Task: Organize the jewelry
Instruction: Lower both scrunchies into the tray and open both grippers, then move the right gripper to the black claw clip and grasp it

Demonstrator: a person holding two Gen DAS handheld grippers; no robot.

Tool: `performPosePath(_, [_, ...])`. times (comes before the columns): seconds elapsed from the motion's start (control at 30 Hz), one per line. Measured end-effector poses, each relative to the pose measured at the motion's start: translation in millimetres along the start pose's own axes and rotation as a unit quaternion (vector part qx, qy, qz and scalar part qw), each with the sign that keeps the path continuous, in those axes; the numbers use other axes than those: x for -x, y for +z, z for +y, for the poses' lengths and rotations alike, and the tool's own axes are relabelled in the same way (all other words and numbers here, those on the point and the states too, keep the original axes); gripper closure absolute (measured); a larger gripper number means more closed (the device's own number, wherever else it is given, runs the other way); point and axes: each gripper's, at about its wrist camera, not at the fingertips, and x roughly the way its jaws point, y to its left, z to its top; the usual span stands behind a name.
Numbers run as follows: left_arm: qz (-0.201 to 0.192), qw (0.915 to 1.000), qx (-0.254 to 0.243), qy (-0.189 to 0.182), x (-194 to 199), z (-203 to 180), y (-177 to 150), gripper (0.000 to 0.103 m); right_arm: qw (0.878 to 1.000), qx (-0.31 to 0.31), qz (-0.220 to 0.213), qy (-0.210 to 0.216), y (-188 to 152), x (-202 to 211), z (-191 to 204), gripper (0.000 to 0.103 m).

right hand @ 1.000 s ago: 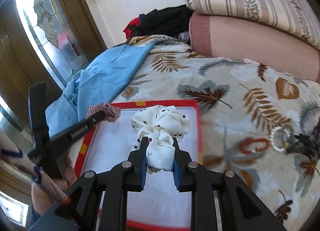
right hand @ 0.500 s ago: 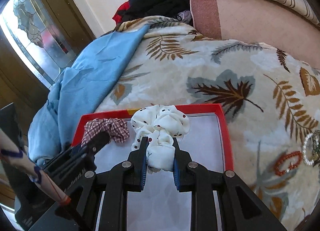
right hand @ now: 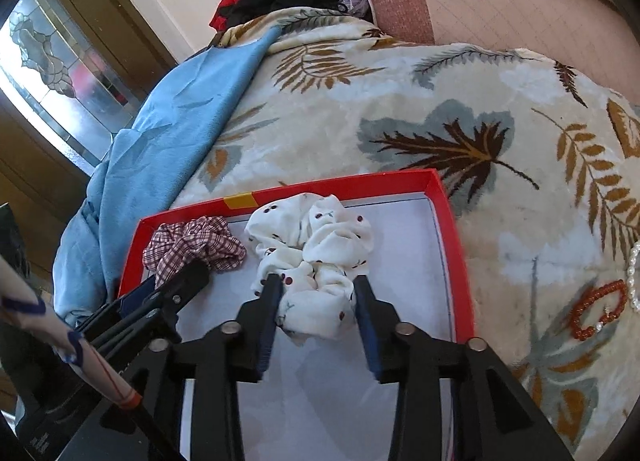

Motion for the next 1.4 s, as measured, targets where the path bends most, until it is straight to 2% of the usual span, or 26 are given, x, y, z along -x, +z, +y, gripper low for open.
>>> performPosePath(0.3, [-0.018, 0.9998, 0.001, 0.005, 11.5, -1.7, 0.6, 0.048, 0.999, 0.003, -0.008, 0.033, -5.1, 26.3, 0.0, 0.056])
performPosePath(0.57, [-0.052, 0.9986, 0.014, -0.001, 30.6, -0.2, 1.8, 0.047, 0.998, -0.010, -0.015, 0.055, -19.4, 51.7, -8.4, 0.056])
performPosePath(0.9, [-0.078, 0.9969, -0.012, -0.007, 46.1, -26.0, -4.6, 0.046, 0.998, -0.025, -0.026, 0.056, -35.3, 79.7, -31.3, 0.056])
performPosePath(1.2, [-0.107, 0.9921, -0.051, -0.039, 71.6, -68.5, -24.5, 0.046, 0.997, -0.043, -0.038, 0.043, -58.4, 118.8, -75.3, 0.056])
performPosePath(1.4, [-0.106, 0.9878, -0.069, -0.092, 88.5, -109.2, -55.4, 0.046, 0.997, -0.050, -0.054, 0.021, -81.7, 154.7, -120.4, 0.056])
